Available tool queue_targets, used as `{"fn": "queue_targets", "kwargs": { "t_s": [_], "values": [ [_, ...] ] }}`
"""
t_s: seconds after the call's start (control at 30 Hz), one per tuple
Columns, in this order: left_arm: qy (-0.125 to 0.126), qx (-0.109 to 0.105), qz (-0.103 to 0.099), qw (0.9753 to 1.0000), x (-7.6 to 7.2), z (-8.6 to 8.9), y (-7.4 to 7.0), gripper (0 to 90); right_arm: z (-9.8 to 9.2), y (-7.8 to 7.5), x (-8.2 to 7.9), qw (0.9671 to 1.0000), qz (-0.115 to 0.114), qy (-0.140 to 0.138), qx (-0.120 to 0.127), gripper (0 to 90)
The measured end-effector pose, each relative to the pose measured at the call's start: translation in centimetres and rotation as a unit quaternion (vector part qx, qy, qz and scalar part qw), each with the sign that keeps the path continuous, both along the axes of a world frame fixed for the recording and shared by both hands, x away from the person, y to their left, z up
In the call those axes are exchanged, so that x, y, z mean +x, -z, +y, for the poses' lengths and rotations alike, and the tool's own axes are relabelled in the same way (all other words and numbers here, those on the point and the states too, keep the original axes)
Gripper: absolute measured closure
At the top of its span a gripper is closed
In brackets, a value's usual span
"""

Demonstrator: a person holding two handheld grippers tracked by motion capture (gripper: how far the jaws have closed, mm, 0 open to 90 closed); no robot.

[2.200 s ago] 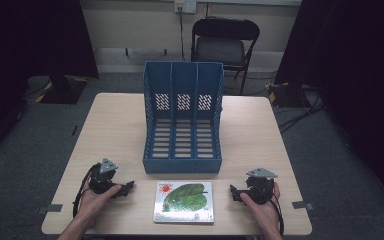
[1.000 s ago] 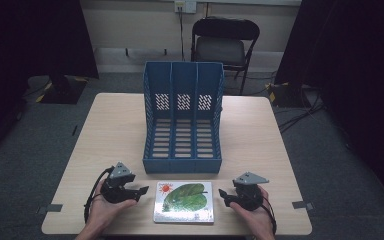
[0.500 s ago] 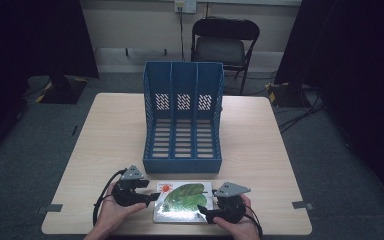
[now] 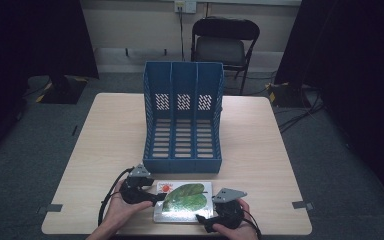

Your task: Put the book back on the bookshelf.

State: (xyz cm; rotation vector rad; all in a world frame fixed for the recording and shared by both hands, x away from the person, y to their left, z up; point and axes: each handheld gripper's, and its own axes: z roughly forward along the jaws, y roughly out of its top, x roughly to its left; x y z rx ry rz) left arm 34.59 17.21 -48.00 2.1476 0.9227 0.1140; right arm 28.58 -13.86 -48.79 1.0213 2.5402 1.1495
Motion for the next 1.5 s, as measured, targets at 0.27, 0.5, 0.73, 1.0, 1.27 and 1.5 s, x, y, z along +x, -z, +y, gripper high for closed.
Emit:
{"fn": "queue_targets", "kwargs": {
  "t_s": [0.27,0.5,0.73,1.0,1.27,1.5],
  "values": [
    [-0.011,-0.015,0.013,0.9998,0.8,-0.1,0.6,24.7,0.2,0.1,-0.1,1.0000,-0.001,0.000,-0.002,11.6],
    [0.006,-0.017,0.024,0.9996,1.0,-0.5,0.9,24.2,0.6,0.2,-0.2,1.0000,-0.004,-0.005,-0.003,8.5],
    [-0.004,-0.025,0.029,0.9993,1.0,-0.4,0.9,23.1,1.3,0.5,-0.3,0.9997,-0.003,-0.016,-0.017,5.6],
    [-0.013,-0.056,0.037,0.9977,1.1,0.2,0.6,23.1,1.3,0.7,-0.3,0.9996,0.005,-0.016,-0.024,4.4],
    [-0.014,-0.052,0.047,0.9975,1.0,0.4,0.7,25.8,1.5,0.8,-0.5,0.9993,-0.003,-0.022,-0.029,2.2],
    [-0.013,-0.058,0.047,0.9972,0.9,0.6,0.6,25.4,1.5,0.8,-0.6,0.9992,-0.005,-0.023,-0.032,1.7]
  ]
}}
